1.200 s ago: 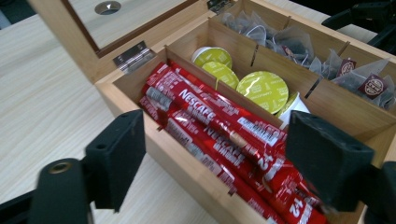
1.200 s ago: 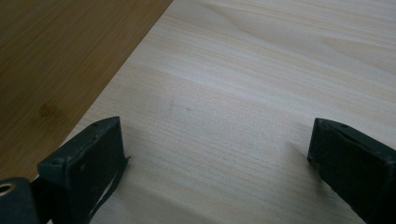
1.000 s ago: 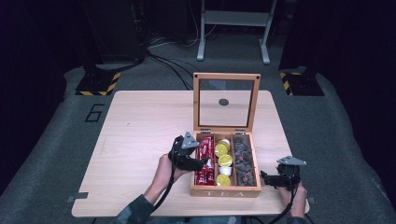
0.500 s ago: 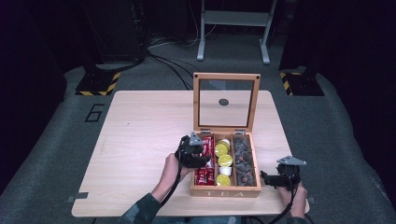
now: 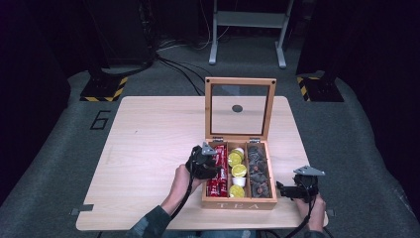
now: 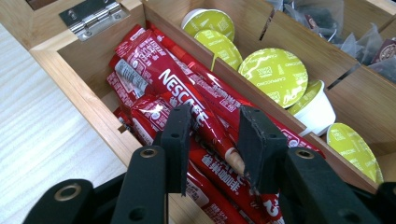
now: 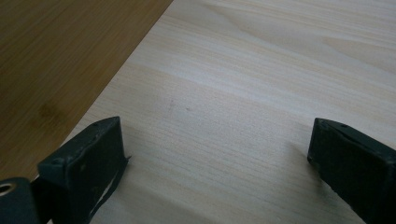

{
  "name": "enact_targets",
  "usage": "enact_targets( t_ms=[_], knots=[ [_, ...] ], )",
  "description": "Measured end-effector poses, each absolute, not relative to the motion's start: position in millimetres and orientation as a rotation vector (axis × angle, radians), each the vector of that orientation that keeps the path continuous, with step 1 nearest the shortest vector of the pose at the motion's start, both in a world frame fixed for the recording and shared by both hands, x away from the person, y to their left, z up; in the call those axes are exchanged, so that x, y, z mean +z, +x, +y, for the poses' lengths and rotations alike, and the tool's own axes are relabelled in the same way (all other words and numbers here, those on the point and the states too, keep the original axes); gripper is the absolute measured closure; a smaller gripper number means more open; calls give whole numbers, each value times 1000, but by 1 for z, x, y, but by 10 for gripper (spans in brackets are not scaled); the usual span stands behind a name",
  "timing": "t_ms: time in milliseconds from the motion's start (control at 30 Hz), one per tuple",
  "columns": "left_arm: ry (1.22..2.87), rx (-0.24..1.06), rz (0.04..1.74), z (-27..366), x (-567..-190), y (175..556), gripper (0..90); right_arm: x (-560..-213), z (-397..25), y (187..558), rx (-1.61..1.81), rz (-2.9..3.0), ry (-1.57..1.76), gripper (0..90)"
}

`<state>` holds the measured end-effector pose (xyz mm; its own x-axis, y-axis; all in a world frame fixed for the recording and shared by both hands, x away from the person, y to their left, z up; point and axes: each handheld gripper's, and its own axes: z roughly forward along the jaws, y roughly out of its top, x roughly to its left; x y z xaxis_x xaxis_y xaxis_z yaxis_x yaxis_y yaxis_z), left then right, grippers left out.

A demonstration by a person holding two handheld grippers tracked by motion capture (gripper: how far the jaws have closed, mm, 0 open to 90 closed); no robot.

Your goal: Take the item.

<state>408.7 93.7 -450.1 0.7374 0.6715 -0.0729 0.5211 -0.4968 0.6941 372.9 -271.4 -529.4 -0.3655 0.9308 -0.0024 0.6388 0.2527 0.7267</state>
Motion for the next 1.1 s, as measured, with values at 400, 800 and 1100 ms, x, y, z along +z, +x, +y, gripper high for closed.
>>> enact_targets(
  t_ms=[400, 800, 1100],
  knots=[
    [2231, 352, 912, 88, -451, 404, 710, -529, -271, 373, 900, 2094, 1426, 31],
    [2183, 336, 933, 90, -450, 400, 803, -529, -271, 373, 901, 2096, 1426, 32],
    [2142, 354, 928, 93, -445, 398, 833, -529, -271, 373, 901, 2096, 1427, 33]
  ],
)
